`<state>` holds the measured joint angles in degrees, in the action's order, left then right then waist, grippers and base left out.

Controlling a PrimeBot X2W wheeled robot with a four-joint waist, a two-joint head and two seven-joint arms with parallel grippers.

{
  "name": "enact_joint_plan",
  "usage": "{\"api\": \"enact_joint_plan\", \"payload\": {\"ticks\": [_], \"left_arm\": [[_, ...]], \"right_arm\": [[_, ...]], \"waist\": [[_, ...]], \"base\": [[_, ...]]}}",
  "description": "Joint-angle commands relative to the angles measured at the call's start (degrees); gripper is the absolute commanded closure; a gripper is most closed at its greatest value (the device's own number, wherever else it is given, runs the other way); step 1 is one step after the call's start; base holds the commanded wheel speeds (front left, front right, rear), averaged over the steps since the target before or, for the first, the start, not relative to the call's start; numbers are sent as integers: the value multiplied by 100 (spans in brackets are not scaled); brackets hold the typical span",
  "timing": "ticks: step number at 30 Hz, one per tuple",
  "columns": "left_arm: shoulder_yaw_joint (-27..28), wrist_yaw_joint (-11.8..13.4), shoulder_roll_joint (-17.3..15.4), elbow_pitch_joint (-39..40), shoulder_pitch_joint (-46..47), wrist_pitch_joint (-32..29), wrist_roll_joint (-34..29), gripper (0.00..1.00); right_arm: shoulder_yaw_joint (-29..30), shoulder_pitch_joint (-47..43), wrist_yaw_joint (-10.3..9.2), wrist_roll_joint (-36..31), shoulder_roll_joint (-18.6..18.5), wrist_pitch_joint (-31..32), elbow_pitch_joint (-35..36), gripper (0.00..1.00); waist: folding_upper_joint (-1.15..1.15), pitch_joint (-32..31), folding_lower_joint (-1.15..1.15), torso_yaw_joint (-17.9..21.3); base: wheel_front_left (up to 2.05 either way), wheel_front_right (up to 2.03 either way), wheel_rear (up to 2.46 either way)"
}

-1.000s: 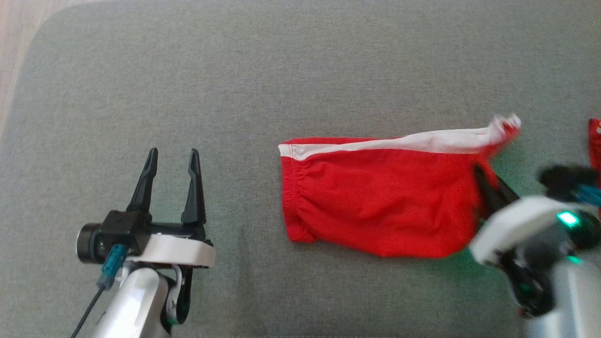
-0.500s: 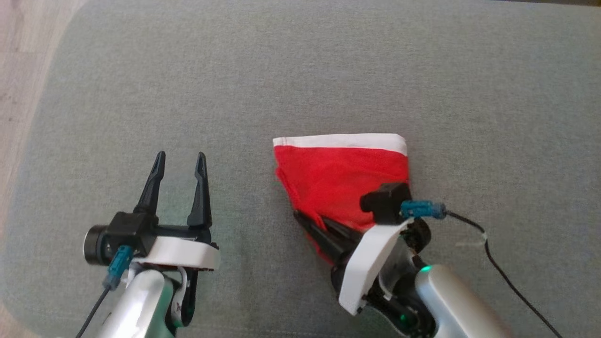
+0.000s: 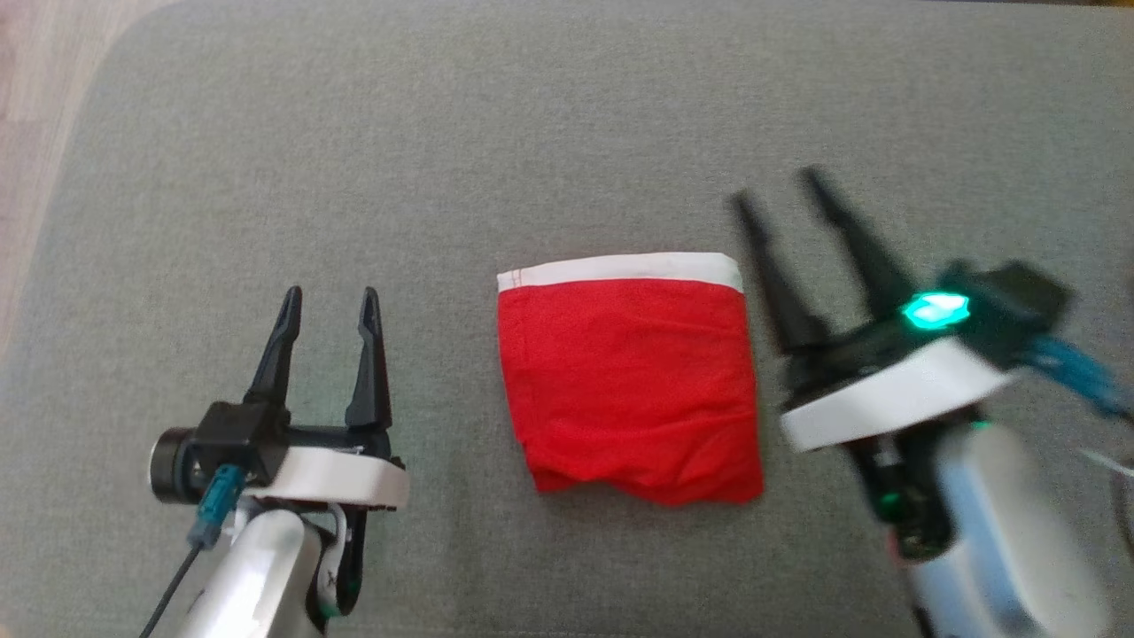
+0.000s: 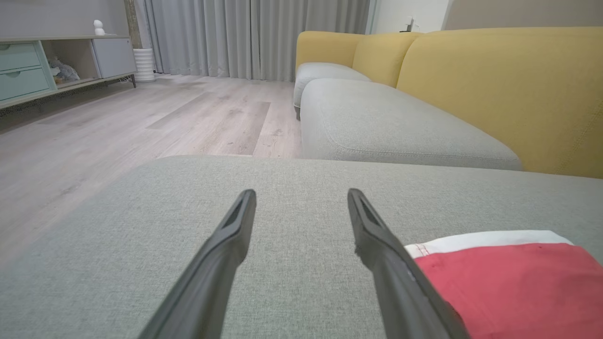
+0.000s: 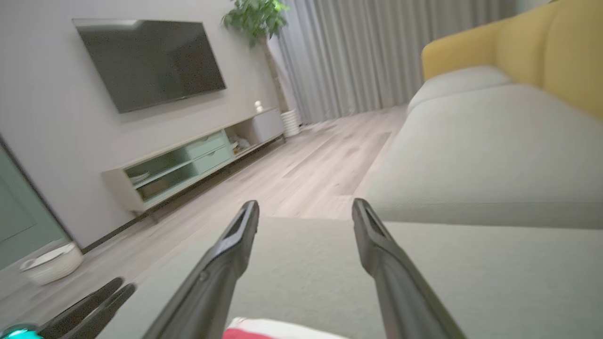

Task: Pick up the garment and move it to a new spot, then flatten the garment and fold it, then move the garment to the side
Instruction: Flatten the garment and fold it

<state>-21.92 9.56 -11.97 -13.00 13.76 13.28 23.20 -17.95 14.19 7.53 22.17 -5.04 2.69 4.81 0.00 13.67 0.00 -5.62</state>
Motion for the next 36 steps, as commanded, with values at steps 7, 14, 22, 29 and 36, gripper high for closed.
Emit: {"api": "enact_joint_plan", "payload": {"ticks": [7, 14, 22, 29, 36], "left_arm": [[357, 146, -349, 240, -88, 7, -11, 0], [409, 279, -609, 385, -397, -187, -46, 0], [376, 351, -786, 534, -769, -413, -36, 0], [288, 375, -830, 600, -1040, -560, 6, 0], [239, 408, -824, 641, -1208, -626, 64, 0]], "right_arm": [[1382, -806, -4, -582, -41, 37, 490, 0], [1845, -1614, -4, -855, 54, 229, 867, 0], [1834, -2113, -4, -881, 177, 353, 1020, 0], [1716, -2395, -4, -957, 208, 496, 1117, 0], [1703, -2648, -4, -989, 214, 650, 1298, 0]], "waist": [[0, -294, 0, 197], [0, -562, 0, 250], [0, -874, 0, 294], [0, -1137, 0, 291], [0, -1326, 0, 280]], "base": [[0, 0, 0], [0, 0, 0], [0, 0, 0], [0, 0, 0], [0, 0, 0]]}}
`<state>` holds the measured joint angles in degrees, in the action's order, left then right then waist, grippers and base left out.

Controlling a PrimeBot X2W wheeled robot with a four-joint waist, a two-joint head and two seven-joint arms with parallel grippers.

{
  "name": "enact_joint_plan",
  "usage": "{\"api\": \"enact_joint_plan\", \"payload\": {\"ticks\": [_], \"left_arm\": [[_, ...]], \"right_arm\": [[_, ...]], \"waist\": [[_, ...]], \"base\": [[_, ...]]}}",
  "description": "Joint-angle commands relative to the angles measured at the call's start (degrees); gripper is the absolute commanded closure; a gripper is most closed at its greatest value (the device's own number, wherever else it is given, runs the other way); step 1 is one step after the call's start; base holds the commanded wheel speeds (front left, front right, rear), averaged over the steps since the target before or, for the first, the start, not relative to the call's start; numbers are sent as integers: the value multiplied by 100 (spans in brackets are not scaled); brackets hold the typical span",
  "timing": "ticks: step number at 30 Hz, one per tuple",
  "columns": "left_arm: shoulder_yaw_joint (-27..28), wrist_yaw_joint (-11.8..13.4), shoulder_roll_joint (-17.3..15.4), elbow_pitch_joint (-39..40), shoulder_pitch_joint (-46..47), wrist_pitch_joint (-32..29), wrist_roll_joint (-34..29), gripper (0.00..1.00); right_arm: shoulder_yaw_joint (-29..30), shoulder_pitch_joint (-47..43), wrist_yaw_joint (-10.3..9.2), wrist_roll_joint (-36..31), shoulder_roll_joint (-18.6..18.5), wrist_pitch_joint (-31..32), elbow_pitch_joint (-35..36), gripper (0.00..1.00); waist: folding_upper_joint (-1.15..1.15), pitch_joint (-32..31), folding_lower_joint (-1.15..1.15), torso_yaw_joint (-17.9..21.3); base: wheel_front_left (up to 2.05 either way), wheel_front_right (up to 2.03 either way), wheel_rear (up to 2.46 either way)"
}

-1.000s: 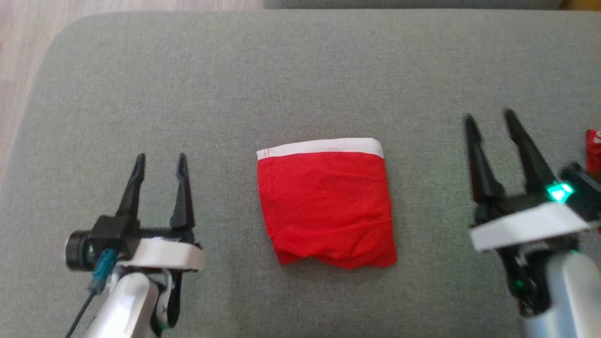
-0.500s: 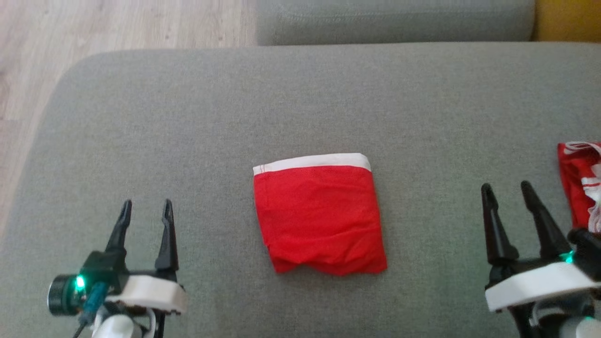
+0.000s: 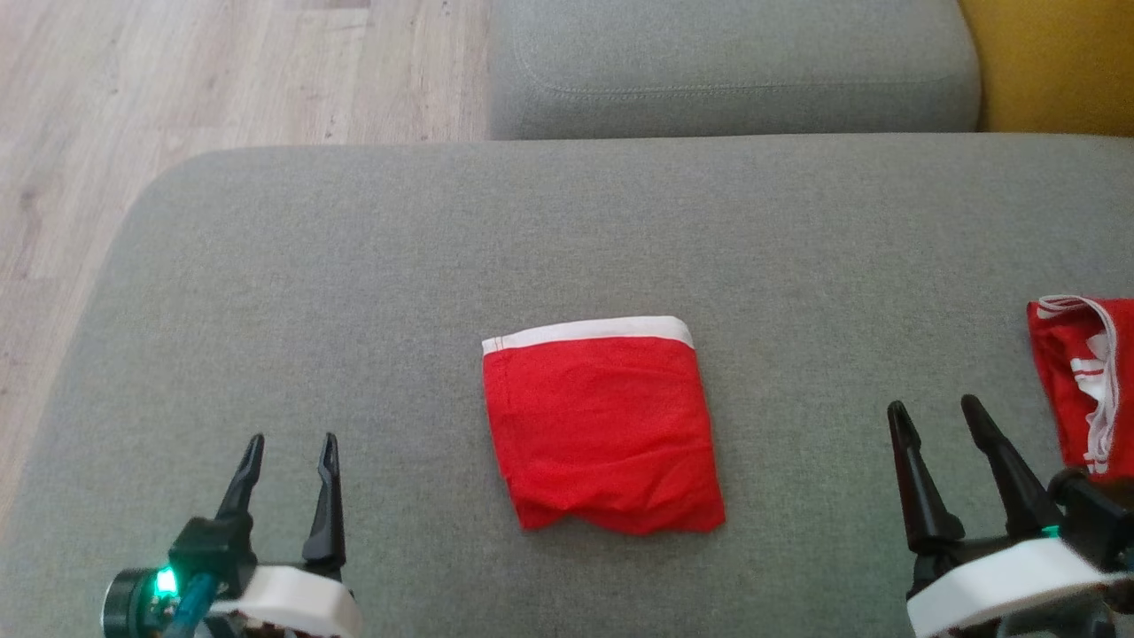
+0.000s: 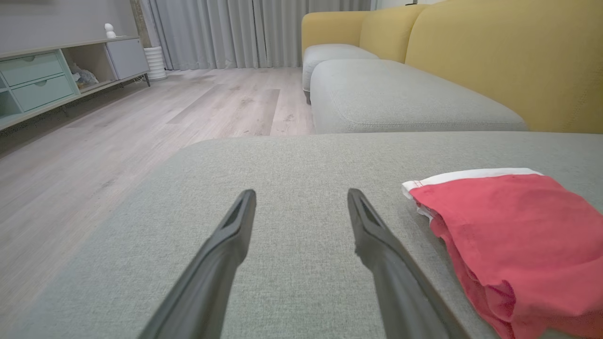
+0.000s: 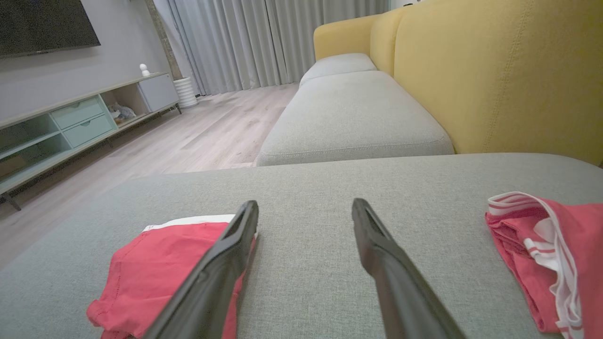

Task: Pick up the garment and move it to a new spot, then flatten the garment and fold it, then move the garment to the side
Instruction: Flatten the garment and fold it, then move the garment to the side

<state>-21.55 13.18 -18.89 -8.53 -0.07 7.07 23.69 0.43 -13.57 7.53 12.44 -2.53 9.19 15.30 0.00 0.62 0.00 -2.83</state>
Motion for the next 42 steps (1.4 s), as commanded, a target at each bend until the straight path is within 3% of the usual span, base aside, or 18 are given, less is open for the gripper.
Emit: {"api": "enact_joint_plan", "payload": {"ticks": [1, 28, 35, 42], "left_arm": [[195, 54, -142, 205, 148, -21, 25, 0], [153, 116, -196, 373, 288, 16, 57, 0], [126, 87, -81, 406, 714, 285, -26, 0], [68, 52, 149, 357, 1127, 560, -100, 0]], "right_arm": [[-131, 72, -4, 0, -36, 19, 300, 0], [-198, 177, -4, 151, -35, 180, 267, 0], [-749, 702, -4, 157, -35, 374, -601, 0], [-1281, 1466, -4, 535, -35, 99, -2138, 0]], "waist": [[0, -50, 0, 12], [0, 157, 0, 21], [0, 717, 0, -239], [0, 1153, 0, -665]], "base": [[0, 0, 0], [0, 0, 0], [0, 0, 0], [0, 0, 0]]}}
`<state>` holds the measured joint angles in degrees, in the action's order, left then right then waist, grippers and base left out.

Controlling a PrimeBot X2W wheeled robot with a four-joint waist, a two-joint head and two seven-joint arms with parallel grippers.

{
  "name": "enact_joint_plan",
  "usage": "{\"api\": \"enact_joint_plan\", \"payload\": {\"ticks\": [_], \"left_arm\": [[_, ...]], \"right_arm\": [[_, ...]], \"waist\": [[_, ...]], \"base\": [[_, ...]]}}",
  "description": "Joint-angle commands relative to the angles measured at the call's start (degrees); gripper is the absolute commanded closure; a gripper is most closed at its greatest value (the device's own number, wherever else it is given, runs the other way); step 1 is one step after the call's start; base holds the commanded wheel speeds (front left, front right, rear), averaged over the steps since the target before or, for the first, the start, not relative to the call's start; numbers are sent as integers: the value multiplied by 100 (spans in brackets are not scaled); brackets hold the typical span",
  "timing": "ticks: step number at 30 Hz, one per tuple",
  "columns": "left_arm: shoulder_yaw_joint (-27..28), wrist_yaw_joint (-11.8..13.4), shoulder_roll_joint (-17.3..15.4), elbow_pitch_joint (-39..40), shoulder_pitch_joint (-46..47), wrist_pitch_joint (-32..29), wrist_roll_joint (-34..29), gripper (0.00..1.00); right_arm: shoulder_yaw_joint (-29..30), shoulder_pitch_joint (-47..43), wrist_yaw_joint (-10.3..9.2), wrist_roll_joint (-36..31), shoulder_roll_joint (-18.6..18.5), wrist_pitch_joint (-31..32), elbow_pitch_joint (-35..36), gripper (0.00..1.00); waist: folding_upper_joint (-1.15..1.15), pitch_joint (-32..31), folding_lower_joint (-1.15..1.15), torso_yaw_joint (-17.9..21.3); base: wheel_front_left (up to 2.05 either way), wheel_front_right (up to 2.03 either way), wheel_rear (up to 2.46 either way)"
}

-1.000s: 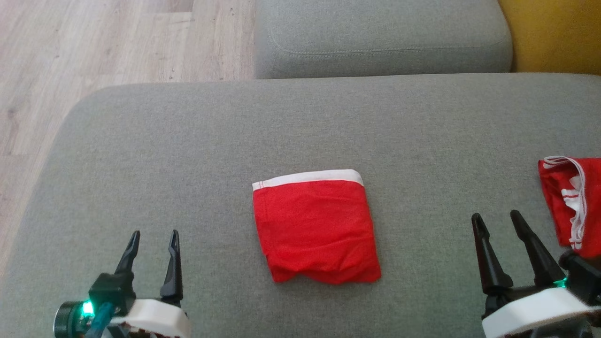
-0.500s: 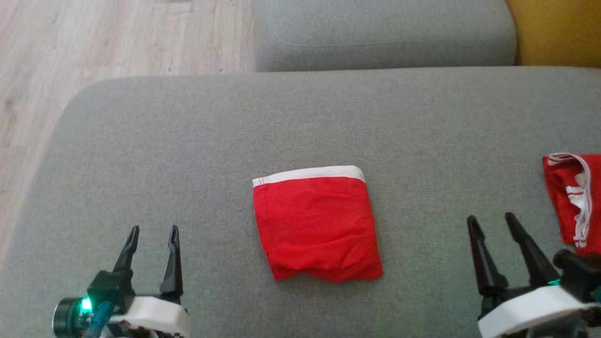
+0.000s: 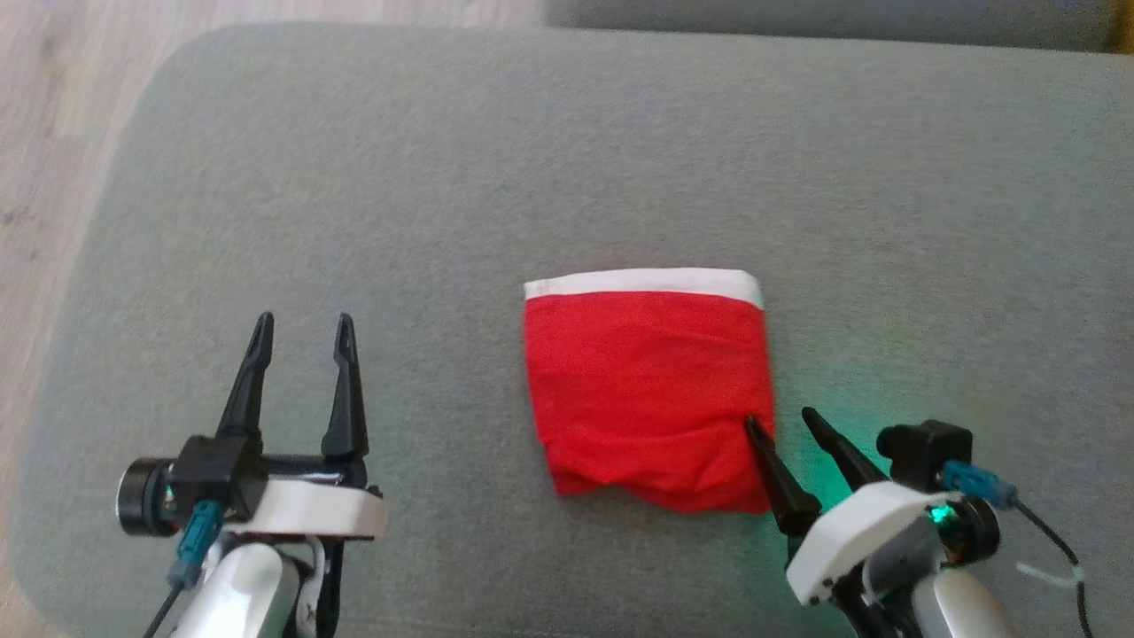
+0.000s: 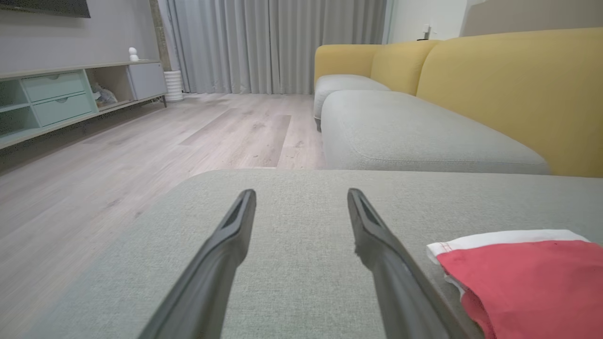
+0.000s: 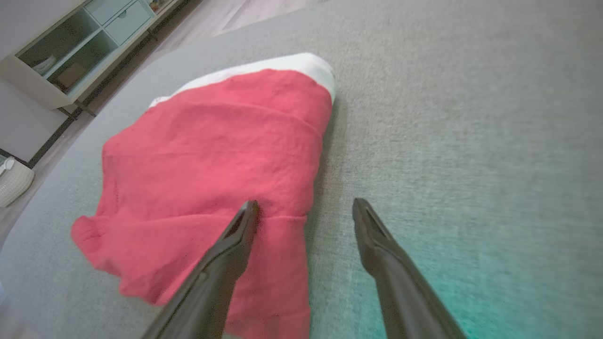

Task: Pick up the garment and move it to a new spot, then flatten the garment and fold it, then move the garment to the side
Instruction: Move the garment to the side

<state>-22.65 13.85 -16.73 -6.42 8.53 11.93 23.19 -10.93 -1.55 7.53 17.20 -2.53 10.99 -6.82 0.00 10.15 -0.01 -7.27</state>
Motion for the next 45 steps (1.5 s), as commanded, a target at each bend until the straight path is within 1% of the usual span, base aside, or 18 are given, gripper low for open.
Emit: {"api": "enact_joint_plan", "payload": {"ticks": [1, 5, 9, 10, 11, 12, 16, 20, 25, 26, 28, 32, 35, 41, 45], "left_arm": [[186, -15, -37, 127, 296, 112, -53, 0], [228, -32, 67, 38, 344, 219, -55, 0], [271, -62, 152, -24, 360, 273, -74, 0], [287, -69, 168, -34, 354, 281, -78, 0], [300, -78, 187, -44, 346, 287, -81, 0], [312, -89, 204, -52, 339, 291, -86, 0], [387, -112, 255, -74, 304, 302, -106, 0], [459, -141, 264, -36, 251, 305, -149, 0], [555, -167, 249, 40, 195, 306, -195, 0], [555, -167, 249, 40, 195, 306, -195, 0], [564, -182, 256, 66, 201, 306, -211, 0], [546, -228, 258, 83, 248, 306, -245, 0], [501, -265, 274, 75, 306, 307, -265, 0], [426, -320, 236, 87, 522, 305, -346, 0], [443, -303, 189, 122, 610, 302, -376, 0]], "right_arm": [[-172, 376, -4, 117, -35, -124, -125, 0], [-208, 763, -4, 218, -41, -212, -865, 0], [-305, 1012, -4, 333, -54, -147, -1391, 0], [-318, 1053, -4, 386, -54, -121, -1485, 19], [-334, 1088, -4, 421, -62, -105, -1560, 83], [-345, 1115, -4, 443, -79, -115, -1607, 100], [-396, 1188, -4, 446, -201, -250, -1549, 100], [-389, 1111, -4, 326, -493, -302, -1239, 100], [-288, 1007, -4, 198, -965, -194, -776, 100], [-288, 1007, -4, 198, -965, -194, -776, 100], [-205, 996, -4, 165, -1154, -127, -635, 100], [-80, 1084, -4, 121, -1585, -1, -450, 100], [-23, 1201, -4, 127, -1921, 56, -400, 100], [180, 1455, -4, 125, -2700, 114, -299, 100], [406, 1804, -4, 153, -3067, 125, -319, 100]], "waist": [[0, 233, 1, -270], [0, 318, 1, -445], [0, 356, 1, -562], [0, 362, 1, -577], [0, 366, 1, -589], [0, 369, 1, -597], [0, 371, 1, -522], [0, 363, 1, -235], [0, 401, 1, 418], [0, 401, 1, 418], [0, 433, 1, 694], [0, 505, 1, 1223], [0, 559, 1, 1520], [0, 821, 1, 1772], [0, 1019, 1, 1843]], "base": [[0, 0, 0], [0, 0, 0], [0, 0, 0], [0, 0, 0], [0, 0, 0], [0, 0, 0], [0, 0, 0], [0, 0, 0], [0, 0, 0], [0, 0, 0], [0, 0, 0], [0, 0, 0], [0, 0, 0], [0, 0, 0], [0, 0, 0]]}}
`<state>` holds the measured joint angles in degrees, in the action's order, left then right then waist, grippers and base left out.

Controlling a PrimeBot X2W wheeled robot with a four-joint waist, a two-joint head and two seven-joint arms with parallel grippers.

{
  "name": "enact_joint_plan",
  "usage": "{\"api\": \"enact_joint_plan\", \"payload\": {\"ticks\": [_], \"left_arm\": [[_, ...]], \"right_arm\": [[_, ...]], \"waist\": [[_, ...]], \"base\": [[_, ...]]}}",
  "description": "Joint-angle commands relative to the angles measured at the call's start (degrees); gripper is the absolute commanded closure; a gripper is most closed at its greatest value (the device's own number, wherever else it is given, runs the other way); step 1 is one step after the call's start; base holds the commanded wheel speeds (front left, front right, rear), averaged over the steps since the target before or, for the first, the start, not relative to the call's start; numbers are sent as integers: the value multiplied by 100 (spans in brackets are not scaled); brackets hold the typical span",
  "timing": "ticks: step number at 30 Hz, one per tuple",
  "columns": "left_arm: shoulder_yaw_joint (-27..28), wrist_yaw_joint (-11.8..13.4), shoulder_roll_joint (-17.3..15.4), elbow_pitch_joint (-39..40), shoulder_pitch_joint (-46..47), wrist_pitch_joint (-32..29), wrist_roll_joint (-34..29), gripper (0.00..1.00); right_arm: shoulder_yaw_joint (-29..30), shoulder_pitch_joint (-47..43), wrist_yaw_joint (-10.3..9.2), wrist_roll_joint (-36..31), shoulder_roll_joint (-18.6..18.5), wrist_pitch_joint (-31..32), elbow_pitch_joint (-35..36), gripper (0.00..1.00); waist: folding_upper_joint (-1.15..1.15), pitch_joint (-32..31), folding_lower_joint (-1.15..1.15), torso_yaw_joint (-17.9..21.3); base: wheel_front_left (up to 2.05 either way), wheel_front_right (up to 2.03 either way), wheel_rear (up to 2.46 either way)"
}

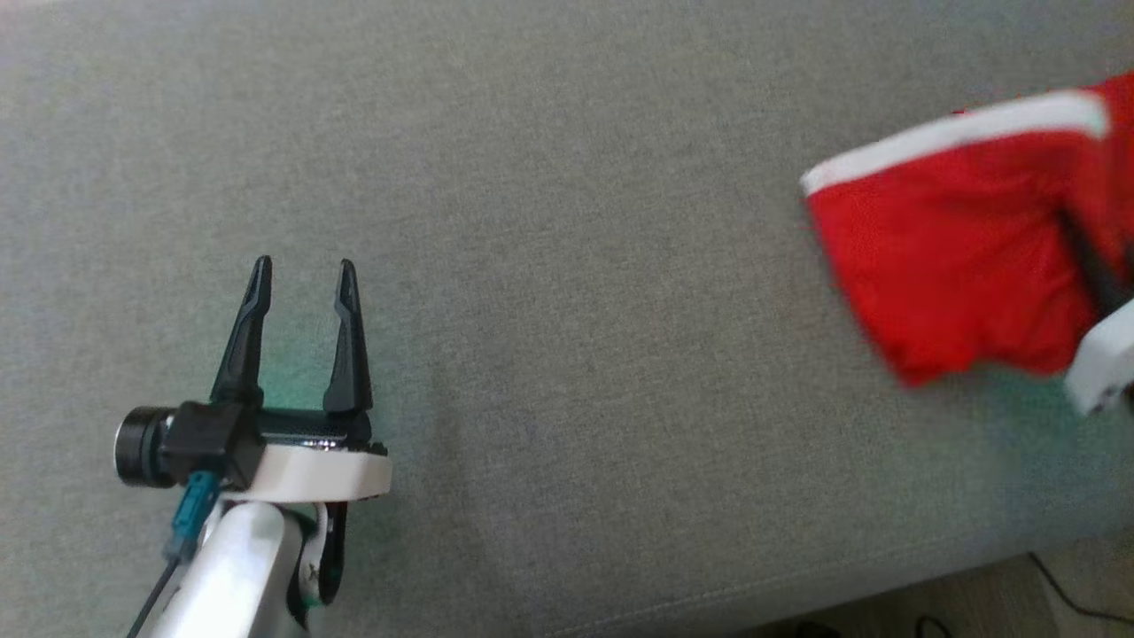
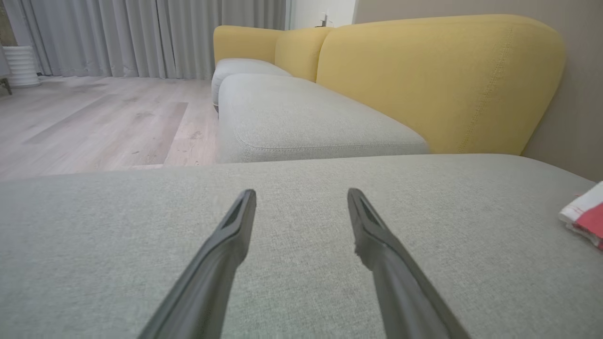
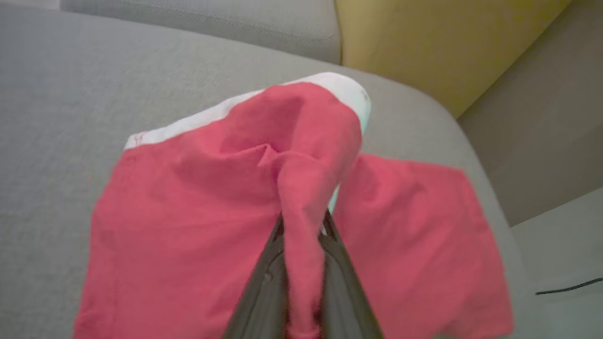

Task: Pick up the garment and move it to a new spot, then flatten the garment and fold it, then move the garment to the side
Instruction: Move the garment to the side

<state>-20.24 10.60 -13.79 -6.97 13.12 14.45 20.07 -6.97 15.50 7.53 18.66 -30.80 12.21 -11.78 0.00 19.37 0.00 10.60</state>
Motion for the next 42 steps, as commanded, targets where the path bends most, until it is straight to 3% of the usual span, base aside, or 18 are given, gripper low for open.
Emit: {"api": "enact_joint_plan", "payload": {"ticks": [1, 9, 12, 13, 14, 15, 22, 28, 36, 42], "left_arm": [[199, 22, -109, 185, 175, 49, -70, 0], [94, -60, -61, 231, 488, 50, -136, 0], [86, -70, -60, 252, 554, 51, -160, 0], [89, -71, -63, 257, 570, 51, -167, 0], [90, -72, -64, 259, 585, 52, -173, 0], [92, -73, -65, 261, 597, 52, -178, 0], [118, -68, -77, 207, 542, 53, -186, 0], [114, -91, -87, 115, 423, 54, -162, 0], [124, -66, -101, -72, 191, 54, -98, 0], [189, 2, -163, -213, 17, 35, -28, 0]], "right_arm": [[63, 211, -4, 1, -315, -28, 145, 100], [763, 904, -4, -180, -991, -235, -804, 100], [1057, 1060, -4, -441, -1079, -323, -1250, 100], [1164, 1109, -4, -567, -1069, -320, -1421, 60], [1284, 1162, -4, -682, -1035, -345, -1574, 7], [1409, 1209, -4, -821, -992, -381, -1716, 0], [2227, 1308, -4, -1620, -447, -658, -2283, 0], [2590, 1075, -4, -1741, 83, -946, -2055, 0], [2546, 228, -4, -1737, 1248, -882, -252, 0], [2090, -523, -4, -1695, 2120, -586, 1303, 0]], "waist": [[0, 148, 0, 51], [0, 559, 0, -238], [0, 643, 0, -302], [0, 663, 0, -314], [0, 679, 0, -327], [0, 688, 0, -337], [0, 560, 0, -292], [0, 288, 0, -246], [0, -233, 0, -293], [0, -515, 0, -467]], "base": [[0, 0, 0], [0, 0, 0], [0, 0, 0], [0, 0, 0], [0, 0, 0], [0, 0, 0], [0, 0, 0], [0, 0, 0], [0, 0, 0], [0, 0, 0]]}}
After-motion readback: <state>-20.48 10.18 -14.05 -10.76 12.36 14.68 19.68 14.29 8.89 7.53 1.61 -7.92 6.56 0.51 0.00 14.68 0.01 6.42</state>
